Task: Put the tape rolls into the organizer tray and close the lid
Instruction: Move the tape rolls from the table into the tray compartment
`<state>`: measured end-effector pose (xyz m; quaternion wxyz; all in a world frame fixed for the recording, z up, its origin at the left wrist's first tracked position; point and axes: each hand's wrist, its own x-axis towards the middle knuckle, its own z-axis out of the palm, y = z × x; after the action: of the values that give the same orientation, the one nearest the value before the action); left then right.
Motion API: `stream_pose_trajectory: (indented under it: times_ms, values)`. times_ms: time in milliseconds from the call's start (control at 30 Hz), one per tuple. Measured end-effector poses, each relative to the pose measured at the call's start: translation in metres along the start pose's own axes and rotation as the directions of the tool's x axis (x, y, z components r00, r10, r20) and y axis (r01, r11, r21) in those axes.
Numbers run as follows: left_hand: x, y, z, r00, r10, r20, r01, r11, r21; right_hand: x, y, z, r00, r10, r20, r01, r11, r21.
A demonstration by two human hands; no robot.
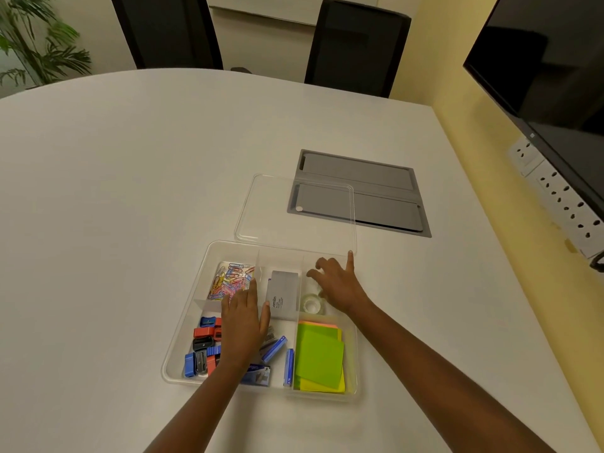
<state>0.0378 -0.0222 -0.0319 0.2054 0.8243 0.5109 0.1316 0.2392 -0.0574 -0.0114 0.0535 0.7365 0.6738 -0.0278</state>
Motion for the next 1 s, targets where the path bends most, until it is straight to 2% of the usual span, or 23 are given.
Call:
stream_pose_trajectory:
  times_ms: [67, 167, 500, 533, 633, 700, 767, 867, 933, 1000]
  values:
    - [0.001, -0.001, 0.001, 1.0, -0.001, -0.003, 0.001, 1.0, -0.007, 0.002, 0.0, 0.001, 0.999, -0.046, 0.021, 0.047, 0.998, -0.045]
    - [0.001, -0.002, 0.003, 1.0, -0.003, -0.004, 0.003, 1.0, -0.01, 0.002, 0.004, 0.001, 0.997, -0.031, 0.07, 0.039, 0.993, -0.112]
    - [0.002, -0.004, 0.005, 1.0, -0.006, -0.002, 0.006, 1.0, -0.016, 0.002, -0.001, 0.005, 0.996, 0.052, 0.069, -0.045, 0.994, -0.103]
    - [0.002, -0.004, 0.005, 1.0, -0.006, -0.003, 0.006, 1.0, -0.016, 0.0, -0.002, 0.003, 0.997, 0.055, 0.059, -0.05, 0.995, -0.085]
    - [0.002, -0.005, 0.006, 1.0, -0.003, -0.005, 0.003, 1.0, -0.017, -0.007, -0.003, 0.0, 0.988, 0.12, -0.095, -0.129, 0.987, -0.099]
    - [0.002, -0.005, 0.007, 1.0, 0.007, -0.015, -0.008, 1.0, -0.013, -0.014, -0.008, 0.003, 0.961, 0.175, -0.212, -0.176, 0.984, 0.015]
    - [0.002, -0.005, 0.007, 1.0, 0.011, -0.021, -0.011, 1.0, -0.016, -0.025, -0.018, 0.009, 0.951, 0.204, -0.231, -0.184, 0.977, 0.105]
    - [0.002, -0.005, 0.006, 1.0, 0.01, -0.028, -0.011, 1.0, -0.029, -0.038, -0.035, 0.014, 0.962, 0.244, -0.127, -0.226, 0.964, 0.138]
    - [0.003, -0.006, 0.006, 0.999, 0.016, -0.038, -0.017, 1.0, -0.026, -0.041, -0.044, 0.002, 0.943, 0.326, -0.065, -0.312, 0.935, 0.168]
    - [0.002, -0.005, 0.006, 0.999, 0.02, -0.035, -0.021, 0.999, -0.024, -0.036, -0.054, -0.011, 0.911, 0.398, 0.104, -0.411, 0.863, 0.293]
